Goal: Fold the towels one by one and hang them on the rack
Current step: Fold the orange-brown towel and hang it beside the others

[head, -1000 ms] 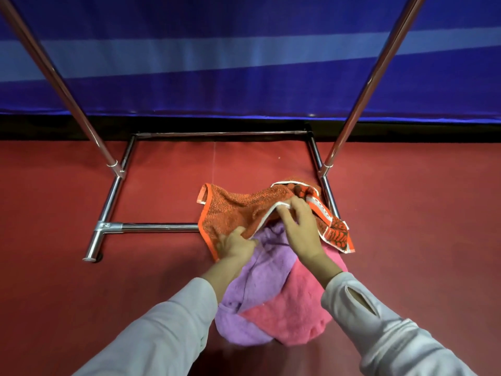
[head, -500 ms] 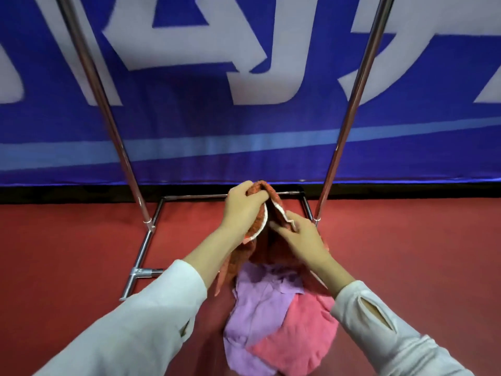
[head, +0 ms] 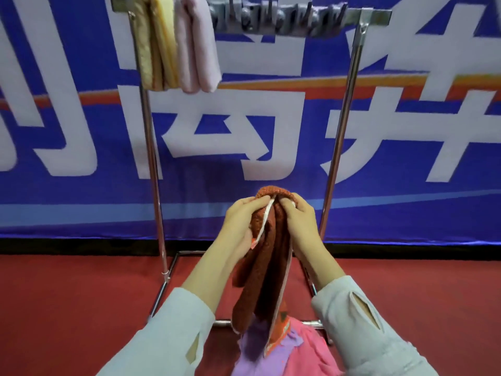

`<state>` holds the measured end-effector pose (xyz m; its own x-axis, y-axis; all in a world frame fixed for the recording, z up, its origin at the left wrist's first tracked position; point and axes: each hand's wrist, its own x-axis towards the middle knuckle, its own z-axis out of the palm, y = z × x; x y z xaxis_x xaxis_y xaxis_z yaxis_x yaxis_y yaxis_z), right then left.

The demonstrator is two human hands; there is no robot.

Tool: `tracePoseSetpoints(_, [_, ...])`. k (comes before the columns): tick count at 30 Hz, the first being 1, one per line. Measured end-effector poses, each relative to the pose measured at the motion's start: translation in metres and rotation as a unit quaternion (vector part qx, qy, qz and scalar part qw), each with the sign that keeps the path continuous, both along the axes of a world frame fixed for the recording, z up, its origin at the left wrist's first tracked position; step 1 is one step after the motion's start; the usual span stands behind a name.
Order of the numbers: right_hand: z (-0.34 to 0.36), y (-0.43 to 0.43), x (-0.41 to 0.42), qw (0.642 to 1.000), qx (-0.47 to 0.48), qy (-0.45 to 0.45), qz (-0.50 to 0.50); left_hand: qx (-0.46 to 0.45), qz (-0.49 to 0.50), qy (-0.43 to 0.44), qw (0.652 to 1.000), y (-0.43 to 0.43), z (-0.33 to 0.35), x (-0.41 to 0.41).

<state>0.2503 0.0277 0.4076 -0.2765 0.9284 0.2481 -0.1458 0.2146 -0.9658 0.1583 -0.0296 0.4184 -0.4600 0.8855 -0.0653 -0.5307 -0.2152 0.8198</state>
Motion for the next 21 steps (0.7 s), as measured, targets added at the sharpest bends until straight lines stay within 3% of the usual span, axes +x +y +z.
tracePoseSetpoints(4, [0.009,-0.021,-0.004,0.989,-0.107,0.103,-0.007,0.078,-0.022,-0.154,0.985,-0.028,0.002,0.0])
tracePoseSetpoints(6, [0.011,-0.027,-0.001,0.984,-0.133,0.118,-0.009,0.12,-0.034,-0.176,0.976,-0.038,-0.003,0.001])
tracePoseSetpoints(8, [0.012,-0.032,0.003,0.983,-0.142,0.116,-0.004,0.132,-0.028,-0.114,0.984,-0.044,-0.008,0.002])
tracePoseSetpoints(13, [0.008,-0.034,0.009,0.967,-0.198,0.158,0.016,0.117,-0.012,0.157,0.981,-0.052,-0.013,-0.005])
tracePoseSetpoints(18, [0.0,-0.022,0.024,0.96,-0.237,0.147,0.01,0.083,-0.018,0.258,0.963,-0.057,-0.018,-0.022])
tracePoseSetpoints(21, [-0.003,-0.018,0.027,0.968,-0.217,0.126,0.032,0.043,0.032,0.414,0.909,-0.054,-0.025,-0.024])
